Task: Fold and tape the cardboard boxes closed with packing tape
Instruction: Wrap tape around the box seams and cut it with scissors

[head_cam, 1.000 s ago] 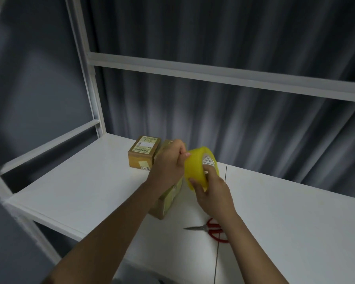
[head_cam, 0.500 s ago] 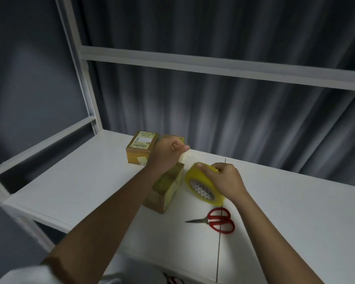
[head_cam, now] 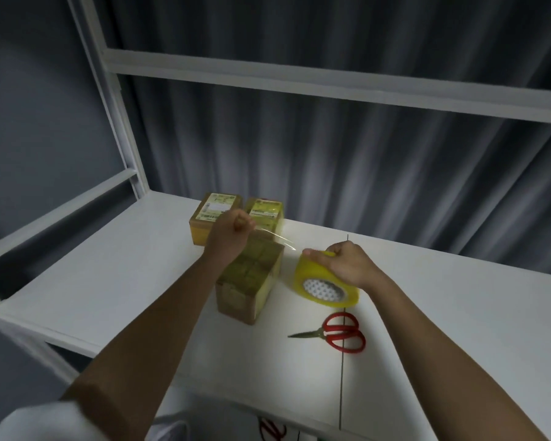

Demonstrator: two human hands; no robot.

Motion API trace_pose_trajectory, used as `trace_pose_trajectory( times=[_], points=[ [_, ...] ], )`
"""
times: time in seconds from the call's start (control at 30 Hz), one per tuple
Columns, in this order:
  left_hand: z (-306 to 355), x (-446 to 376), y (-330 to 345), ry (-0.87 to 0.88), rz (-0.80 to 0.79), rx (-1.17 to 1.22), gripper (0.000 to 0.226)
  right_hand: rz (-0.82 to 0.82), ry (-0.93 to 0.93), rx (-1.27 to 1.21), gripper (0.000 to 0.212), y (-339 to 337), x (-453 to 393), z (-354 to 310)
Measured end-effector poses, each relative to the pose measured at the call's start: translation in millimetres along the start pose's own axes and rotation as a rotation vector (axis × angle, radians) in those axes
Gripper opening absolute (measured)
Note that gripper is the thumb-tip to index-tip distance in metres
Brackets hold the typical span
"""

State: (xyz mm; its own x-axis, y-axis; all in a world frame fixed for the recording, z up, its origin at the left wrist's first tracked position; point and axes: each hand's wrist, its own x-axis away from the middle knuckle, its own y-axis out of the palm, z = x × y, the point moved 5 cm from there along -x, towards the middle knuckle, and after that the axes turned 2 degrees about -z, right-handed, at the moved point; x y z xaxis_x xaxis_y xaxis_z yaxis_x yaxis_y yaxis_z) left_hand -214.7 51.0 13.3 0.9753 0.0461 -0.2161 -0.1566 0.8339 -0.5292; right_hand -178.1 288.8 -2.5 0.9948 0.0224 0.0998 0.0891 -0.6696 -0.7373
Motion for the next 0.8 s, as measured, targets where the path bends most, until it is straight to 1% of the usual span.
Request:
trace_pose_trajectory(
  times=[0.07,0.1,0.2,0.27,0.33,0.4,0.47,0.57,0.63,0.8],
  points=[
    [-15.4,-0.4,-0.5,-0.060,-0.010,0.025,0.014,-0.049,0.036,0.104,0.070,0.1,-6.8,0.3],
    [-20.4,-1.2,-1.2,-0.077,-0.018,0.042,0.015,-0.071,0.045,0.117,0.066,0.0,-9.3,-0.9],
    [-31.8,-9.8,-6.4,-0.110,-0.040,0.078,0.016,-0.125,0.090,-0.026,0.058,4.6,-20.0,-1.3],
    [-40.3,-17.9,-9.7,-0.145,-0.065,0.100,0.012,-0.111,0.087,-0.050,0.060,10.9,-26.0,-4.5],
    [-52.1,-23.1,-9.5,-0.225,-0.098,0.182,0.012,-0.062,0.061,0.020,0.063,16.8,-31.9,-9.4],
    [-64.8,-24.2,-7.2,-0.299,-0.117,0.258,0.015,-0.015,0.038,0.161,0.060,20.7,-35.7,-16.6],
    [-74.8,-25.1,-5.4,-0.328,-0.126,0.287,0.015,-0.017,0.042,0.297,0.063,25.7,-40.4,-23.3],
    [-85.2,-29.0,-3.4,-0.303,-0.128,0.281,0.011,-0.041,0.085,0.452,0.064,33.6,-47.2,-26.4],
    [-88.4,-32.8,-3.6,-0.266,-0.121,0.256,0.013,-0.039,0.110,0.457,0.063,36.1,-50.6,-26.2],
    [-90.8,-40.7,-3.6,-0.216,-0.107,0.272,0.012,-0.029,0.139,0.499,0.071,39.0,-57.6,-26.4]
  ],
)
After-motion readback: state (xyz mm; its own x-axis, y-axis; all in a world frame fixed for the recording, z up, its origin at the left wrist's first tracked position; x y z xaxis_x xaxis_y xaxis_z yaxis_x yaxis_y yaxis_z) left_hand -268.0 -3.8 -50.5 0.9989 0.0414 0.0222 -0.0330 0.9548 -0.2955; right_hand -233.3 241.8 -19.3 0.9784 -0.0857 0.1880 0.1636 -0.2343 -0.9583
